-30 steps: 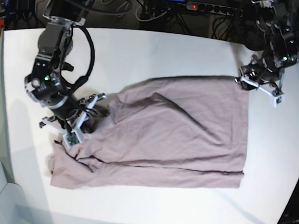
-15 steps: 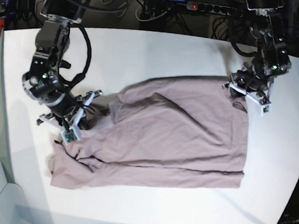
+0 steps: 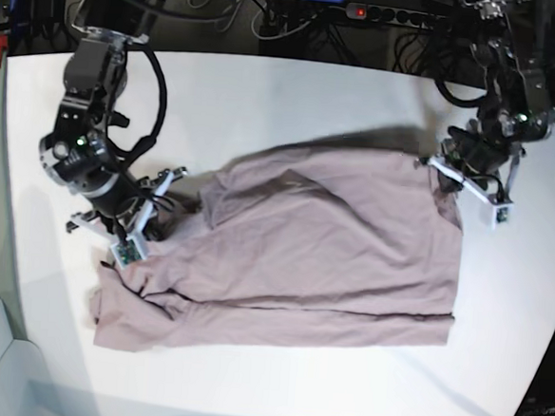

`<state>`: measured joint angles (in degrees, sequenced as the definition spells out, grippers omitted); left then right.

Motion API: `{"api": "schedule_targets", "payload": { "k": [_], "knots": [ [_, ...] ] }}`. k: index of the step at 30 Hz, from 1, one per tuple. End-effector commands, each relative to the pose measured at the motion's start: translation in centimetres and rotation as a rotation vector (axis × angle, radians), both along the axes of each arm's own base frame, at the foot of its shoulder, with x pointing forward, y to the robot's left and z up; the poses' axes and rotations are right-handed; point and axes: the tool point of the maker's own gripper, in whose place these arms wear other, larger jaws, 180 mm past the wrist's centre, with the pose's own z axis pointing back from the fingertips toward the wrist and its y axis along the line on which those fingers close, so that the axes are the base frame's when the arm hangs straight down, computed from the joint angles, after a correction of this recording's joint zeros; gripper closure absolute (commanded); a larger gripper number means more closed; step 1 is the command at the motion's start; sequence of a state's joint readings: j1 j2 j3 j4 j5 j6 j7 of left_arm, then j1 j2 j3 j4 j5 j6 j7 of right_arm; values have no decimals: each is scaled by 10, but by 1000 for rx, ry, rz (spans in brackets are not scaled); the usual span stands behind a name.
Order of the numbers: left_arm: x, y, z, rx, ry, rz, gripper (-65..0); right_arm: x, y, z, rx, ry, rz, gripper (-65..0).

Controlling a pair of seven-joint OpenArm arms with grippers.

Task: Layout the t-shirt on the table in an organized manner, then fold the t-shirt properly
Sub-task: 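Lift the shirt corner with the left gripper while the right gripper holds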

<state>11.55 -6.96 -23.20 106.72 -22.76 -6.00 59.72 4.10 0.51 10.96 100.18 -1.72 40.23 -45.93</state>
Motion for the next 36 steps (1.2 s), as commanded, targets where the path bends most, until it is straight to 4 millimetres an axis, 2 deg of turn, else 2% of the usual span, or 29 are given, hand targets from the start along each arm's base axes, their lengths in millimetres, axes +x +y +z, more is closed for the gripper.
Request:
{"api": "schedule_targets", "payload": {
  "k": [1, 4, 6, 11, 14, 17, 20, 23, 31, 34, 36],
  "knots": [
    [11, -2, 22, -11, -64, -13, 0, 9, 0, 16, 9, -58, 1, 0],
    [29, 0, 47, -111, -128, 8, 0, 9, 0, 16, 9, -58, 1, 0],
    [44, 7, 51, -181, -137, 38, 0, 9, 0, 16, 9, -58, 1, 0],
    [86, 31, 26, -355, -80, 154, 0, 9, 0, 16, 8, -58, 1, 0],
    [113, 31, 10, -444, -30, 187, 0, 9, -4, 17, -7, -59, 4, 0],
    [143, 39, 4, -500, -25, 229, 0, 10, -5, 18, -8, -61, 5, 0],
    [166, 44, -10, -576, 10, 346, 0, 10, -7, 17, -11, -59, 2, 0],
    [174, 49, -25, -632, 65, 455, 0, 10, -6, 17, -11, -59, 5, 0],
    [179, 44, -20, -647, 71, 441, -3, 10, -7, 17, -10, -60, 1, 0],
    [179, 44, -19, -650, 69, 440, -54, 10, -6, 17, -11, -59, 5, 0],
    [179, 43, -19, -652, 70, 439, -111, 10, -5, 17, -11, -59, 7, 0]
  ]
}}
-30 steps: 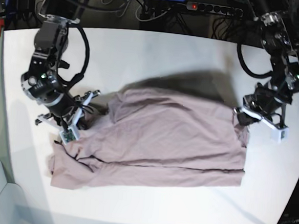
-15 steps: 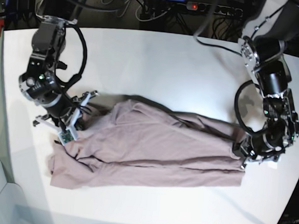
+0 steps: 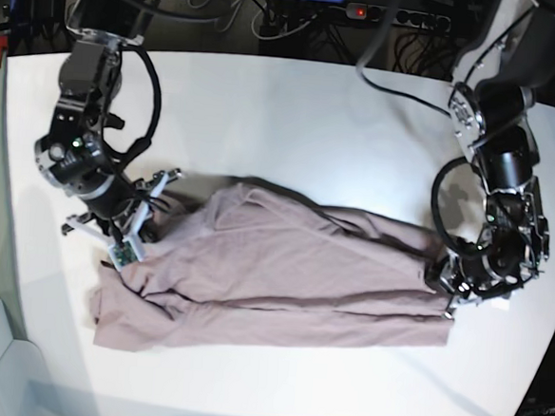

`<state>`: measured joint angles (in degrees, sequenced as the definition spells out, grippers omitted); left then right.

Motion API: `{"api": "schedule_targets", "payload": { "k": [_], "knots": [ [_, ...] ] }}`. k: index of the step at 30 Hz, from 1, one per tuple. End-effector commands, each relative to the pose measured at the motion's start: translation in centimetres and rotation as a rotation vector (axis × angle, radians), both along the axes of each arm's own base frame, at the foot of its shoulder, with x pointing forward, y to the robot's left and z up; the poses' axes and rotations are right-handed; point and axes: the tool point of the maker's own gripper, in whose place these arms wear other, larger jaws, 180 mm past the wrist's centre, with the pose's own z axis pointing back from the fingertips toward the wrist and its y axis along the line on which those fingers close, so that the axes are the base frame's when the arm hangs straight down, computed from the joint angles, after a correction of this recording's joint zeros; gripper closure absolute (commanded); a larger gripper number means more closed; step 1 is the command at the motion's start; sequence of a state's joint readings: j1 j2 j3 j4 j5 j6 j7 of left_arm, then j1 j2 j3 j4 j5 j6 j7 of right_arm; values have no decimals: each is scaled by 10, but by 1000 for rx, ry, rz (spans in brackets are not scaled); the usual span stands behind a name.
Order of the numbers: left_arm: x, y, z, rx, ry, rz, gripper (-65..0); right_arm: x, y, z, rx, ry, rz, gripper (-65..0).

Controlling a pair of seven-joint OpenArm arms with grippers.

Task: Layout the t-shirt on the table in an organized manner, then fold the t-shirt properly
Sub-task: 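Lift the shirt corner with the left gripper while the right gripper holds, then drag the left gripper along the shirt side toward the hem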

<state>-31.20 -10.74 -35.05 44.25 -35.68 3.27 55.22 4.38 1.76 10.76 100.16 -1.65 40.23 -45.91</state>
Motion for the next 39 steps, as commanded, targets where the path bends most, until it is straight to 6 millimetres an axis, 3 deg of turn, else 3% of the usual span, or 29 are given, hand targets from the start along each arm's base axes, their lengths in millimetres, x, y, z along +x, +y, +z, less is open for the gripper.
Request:
{"api": "schedule_targets", "payload": {
  "k": [1, 7, 8, 9, 12, 17, 26, 35, 39],
  "knots": [
    [16, 6, 23, 2, -60, 6, -151, 9, 1, 15, 10, -54, 4, 0],
    [11, -10, 26, -43, -27, -67, -581, 8, 1, 14, 10, -51, 4, 0],
    [11, -10, 32, -39, -37, -77, -636, 8, 1, 14, 10, -51, 4, 0],
    [11, -10, 39, -34, -50, -90, -650, 8, 1, 14, 10, -51, 4, 0],
    [8, -26, 61, -21, -102, -148, -650, 8, 1, 14, 10, -51, 4, 0],
    [-10, -32, 92, 78, -212, -167, -650, 7, 1, 14, 10, -50, 4, 0],
    [-7, -56, 84, 161, -212, -242, -650, 6, 2, 12, 12, -45, 4, 0],
    [-13, -37, 72, 249, -216, -208, -650, 6, -1, 12, 10, -44, -2, 0],
    [-18, -33, 53, 227, -173, -146, -650, 6, -1, 12, 10, -44, -2, 0]
  ]
}}
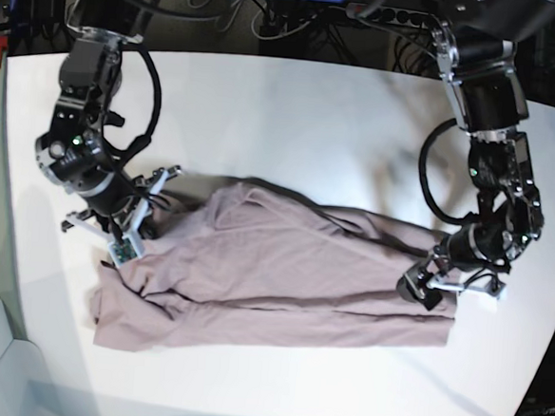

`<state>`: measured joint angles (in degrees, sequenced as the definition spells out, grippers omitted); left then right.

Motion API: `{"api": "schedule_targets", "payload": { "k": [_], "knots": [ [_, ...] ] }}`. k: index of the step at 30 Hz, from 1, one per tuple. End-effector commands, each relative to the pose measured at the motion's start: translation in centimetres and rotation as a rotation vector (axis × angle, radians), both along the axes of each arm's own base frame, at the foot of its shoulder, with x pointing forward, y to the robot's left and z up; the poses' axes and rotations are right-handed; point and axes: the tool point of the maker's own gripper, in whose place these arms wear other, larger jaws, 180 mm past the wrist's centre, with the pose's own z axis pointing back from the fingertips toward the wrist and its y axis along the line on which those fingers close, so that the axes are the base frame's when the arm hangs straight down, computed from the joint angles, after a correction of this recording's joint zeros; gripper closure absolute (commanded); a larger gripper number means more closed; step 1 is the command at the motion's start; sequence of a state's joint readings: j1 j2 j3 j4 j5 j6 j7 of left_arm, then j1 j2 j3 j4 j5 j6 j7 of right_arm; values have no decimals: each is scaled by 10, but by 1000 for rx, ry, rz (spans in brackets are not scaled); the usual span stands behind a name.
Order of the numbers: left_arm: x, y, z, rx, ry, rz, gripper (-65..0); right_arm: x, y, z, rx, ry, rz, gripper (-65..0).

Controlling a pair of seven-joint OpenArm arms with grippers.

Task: Layout the t-shirt on the table in an organized manner, then fold the t-shirt properly
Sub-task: 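Drag the left gripper along the shirt side toward the hem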

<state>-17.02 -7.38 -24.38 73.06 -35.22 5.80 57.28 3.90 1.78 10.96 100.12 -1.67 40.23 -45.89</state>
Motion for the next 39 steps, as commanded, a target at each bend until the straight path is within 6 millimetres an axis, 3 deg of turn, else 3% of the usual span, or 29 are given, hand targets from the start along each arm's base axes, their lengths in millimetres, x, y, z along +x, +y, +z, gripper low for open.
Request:
{"api": "schedule_targets", "payload": {
  "k": [1, 8, 11, 17, 20, 23, 27, 30, 34, 39],
  "knots": [
    [13, 3, 15, -10, -46, 15, -650, 8, 0, 15, 11, -52, 2, 0],
    [17, 7, -4, -13, -35, 65, -650, 8, 0, 15, 9, -52, 2, 0],
    [30, 10, -2, -14, -57, 92, -650, 8, 0, 15, 8, -52, 1, 0],
    [61, -5, -4, -67, -75, 137, -650, 4, -5, 7, -9, -31, 7, 0],
    [87, -29, 22, -120, -129, 125, -650, 3, -7, 7, -11, -28, 2, 0],
    [111, -35, 85, -201, -282, 131, -650, 3, -10, 7, -20, -25, -1, 0],
    [116, -39, 144, -284, -407, 85, -650, 3, -20, 7, -47, -24, -3, 0],
    [113, -22, 140, -245, -397, 96, -650, 3, -20, 8, -49, -26, -3, 0],
    [98, -7, 86, -183, -263, 116, -650, 3, -19, 8, -47, -26, -3, 0],
    [82, 6, 43, -93, -149, 120, -650, 3, -15, 8, -41, -29, 4, 0]
  ]
}}
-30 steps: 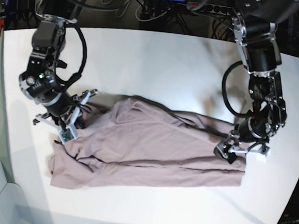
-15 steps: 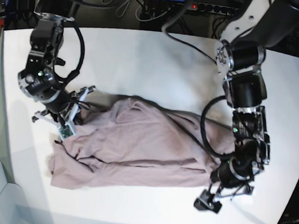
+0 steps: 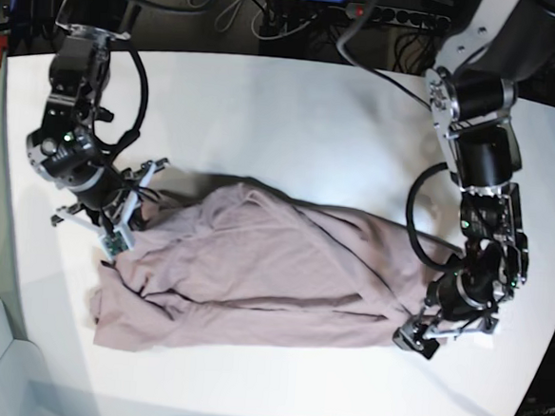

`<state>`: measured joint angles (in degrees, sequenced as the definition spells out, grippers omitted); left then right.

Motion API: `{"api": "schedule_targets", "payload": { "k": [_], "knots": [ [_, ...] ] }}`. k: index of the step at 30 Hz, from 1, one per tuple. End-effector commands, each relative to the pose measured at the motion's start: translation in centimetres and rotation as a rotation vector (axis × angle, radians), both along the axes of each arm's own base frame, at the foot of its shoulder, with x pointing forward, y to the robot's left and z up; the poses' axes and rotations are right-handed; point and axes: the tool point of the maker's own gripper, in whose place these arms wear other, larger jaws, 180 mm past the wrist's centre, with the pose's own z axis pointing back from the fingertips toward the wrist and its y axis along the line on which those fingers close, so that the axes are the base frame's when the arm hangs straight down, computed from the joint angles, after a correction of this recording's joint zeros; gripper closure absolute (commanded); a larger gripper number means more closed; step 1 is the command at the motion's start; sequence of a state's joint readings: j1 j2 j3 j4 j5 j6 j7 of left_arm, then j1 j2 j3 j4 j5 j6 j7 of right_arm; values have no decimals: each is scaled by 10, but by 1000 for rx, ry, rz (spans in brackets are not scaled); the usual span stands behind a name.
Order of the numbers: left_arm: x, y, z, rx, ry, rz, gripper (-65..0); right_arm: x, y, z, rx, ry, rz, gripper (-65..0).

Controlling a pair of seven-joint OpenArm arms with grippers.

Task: Layout the t-shirt on the table in an organized manner, then fold the t-shirt properly
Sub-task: 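Drag the left gripper along the shirt side toward the hem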

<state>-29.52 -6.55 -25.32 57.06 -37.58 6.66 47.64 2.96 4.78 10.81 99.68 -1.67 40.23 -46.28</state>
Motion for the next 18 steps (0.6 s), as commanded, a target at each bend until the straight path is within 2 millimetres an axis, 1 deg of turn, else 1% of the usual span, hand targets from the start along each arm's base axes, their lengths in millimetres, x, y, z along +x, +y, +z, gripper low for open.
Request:
{"api": "schedule_targets", "payload": {
  "k": [1, 4, 7, 12, 16, 18],
  "knots": [
    [12, 5, 19, 22, -50, 0, -650, 10, 2, 16, 13, -59, 6, 0],
    [10, 5, 10, 29, -28, 1, -650, 10, 2, 15, 13, -58, 6, 0],
    [12, 5, 8, 38, -47, 15, -650, 10, 2, 15, 15, -58, 6, 0],
    [23, -17, 4, 134, -112, -93, -650, 10, 1, 16, 15, -58, 3, 0],
    [28, -22, 4, 177, -146, -91, -650, 7, 0, 13, 14, -50, 2, 0],
    [28, -23, -1, 189, -146, -88, -650, 6, 0, 12, 14, -49, 2, 0]
  ]
}}
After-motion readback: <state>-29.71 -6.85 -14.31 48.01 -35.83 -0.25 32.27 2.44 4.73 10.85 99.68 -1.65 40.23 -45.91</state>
